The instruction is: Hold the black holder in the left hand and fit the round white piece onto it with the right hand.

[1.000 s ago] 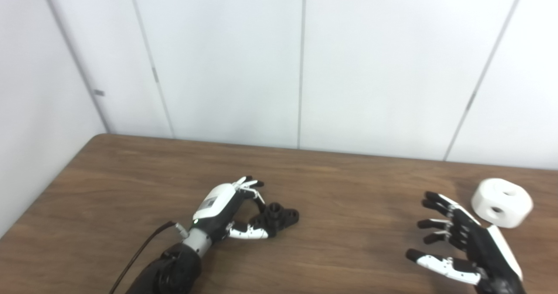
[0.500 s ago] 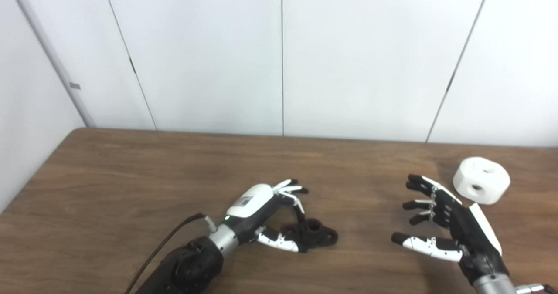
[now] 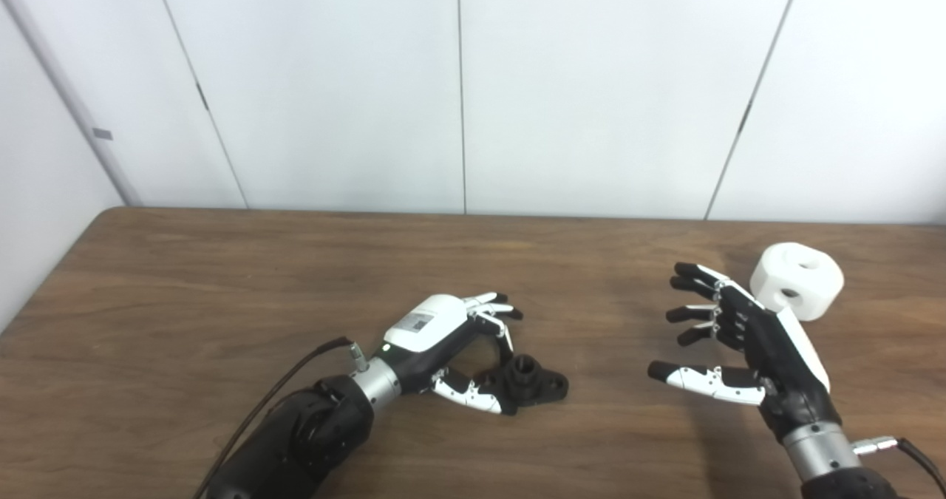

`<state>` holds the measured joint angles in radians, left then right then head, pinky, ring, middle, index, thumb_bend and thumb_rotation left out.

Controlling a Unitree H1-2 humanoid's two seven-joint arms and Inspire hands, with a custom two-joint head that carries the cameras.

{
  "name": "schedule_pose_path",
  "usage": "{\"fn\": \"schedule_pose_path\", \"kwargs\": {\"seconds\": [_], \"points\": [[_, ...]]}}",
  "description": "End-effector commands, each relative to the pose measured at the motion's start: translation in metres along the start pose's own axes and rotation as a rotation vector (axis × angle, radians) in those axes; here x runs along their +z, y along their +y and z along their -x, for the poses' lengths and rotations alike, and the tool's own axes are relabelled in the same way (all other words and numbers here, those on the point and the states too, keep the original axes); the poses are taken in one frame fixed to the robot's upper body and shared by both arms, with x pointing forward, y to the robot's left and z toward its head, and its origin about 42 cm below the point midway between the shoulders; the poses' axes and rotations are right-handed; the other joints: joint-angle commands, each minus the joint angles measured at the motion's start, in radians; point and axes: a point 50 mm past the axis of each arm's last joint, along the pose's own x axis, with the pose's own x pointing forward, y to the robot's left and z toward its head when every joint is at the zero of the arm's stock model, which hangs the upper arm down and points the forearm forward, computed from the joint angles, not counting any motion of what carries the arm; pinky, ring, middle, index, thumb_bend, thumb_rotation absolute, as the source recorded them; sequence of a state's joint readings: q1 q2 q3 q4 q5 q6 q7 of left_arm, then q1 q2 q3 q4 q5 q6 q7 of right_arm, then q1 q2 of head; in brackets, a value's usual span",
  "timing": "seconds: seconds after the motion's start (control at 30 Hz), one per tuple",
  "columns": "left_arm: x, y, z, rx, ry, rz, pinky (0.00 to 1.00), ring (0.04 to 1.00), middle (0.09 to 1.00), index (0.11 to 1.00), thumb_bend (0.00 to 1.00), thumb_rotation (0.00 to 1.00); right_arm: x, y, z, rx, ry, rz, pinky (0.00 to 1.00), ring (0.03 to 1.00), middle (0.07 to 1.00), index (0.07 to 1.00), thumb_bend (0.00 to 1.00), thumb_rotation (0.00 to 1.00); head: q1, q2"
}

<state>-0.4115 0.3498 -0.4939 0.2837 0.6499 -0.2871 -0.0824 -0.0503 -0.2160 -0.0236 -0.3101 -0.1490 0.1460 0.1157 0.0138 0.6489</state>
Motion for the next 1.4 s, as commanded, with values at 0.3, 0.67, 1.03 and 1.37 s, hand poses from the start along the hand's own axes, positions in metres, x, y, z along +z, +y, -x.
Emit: {"fn": "schedule_pose_path", "kwargs": {"seconds": [0.3, 0.67, 1.03, 1.37], "points": [[-0.028, -0.045, 0.029, -0.183, 0.156, -0.068, 0.93, 0.938, 0.847, 0.481, 0.52, 0.06, 0.036, -0.029, -0.027, -0.071, -0.176, 0.079, 0.51, 0.649, 0.796, 0.807, 0.63, 0.09, -0.138, -0.047], [-0.045, -0.05, 0.053, -0.154, 0.16, -0.037, 0.88, 0.907, 0.837, 0.484, 0.52, 0.05, 0.081, -0.114, -0.083, -0.265, -0.279, 0.542, 0.56, 0.681, 0.797, 0.777, 0.75, 0.2, -0.384, -0.178], [-0.052, -0.058, 0.058, -0.133, 0.149, -0.023, 0.86, 0.885, 0.822, 0.484, 0.52, 0.05, 0.09, -0.196, -0.089, -0.378, -0.083, 0.764, 0.69, 0.863, 0.898, 0.85, 0.77, 0.34, -0.422, -0.214], [-0.051, -0.064, 0.06, -0.137, 0.148, -0.006, 0.88, 0.892, 0.824, 0.484, 0.52, 0.05, 0.059, -0.213, -0.09, -0.152, 0.084, 0.752, 0.78, 0.964, 0.992, 0.906, 0.96, 0.4, -0.429, -0.218]]}}
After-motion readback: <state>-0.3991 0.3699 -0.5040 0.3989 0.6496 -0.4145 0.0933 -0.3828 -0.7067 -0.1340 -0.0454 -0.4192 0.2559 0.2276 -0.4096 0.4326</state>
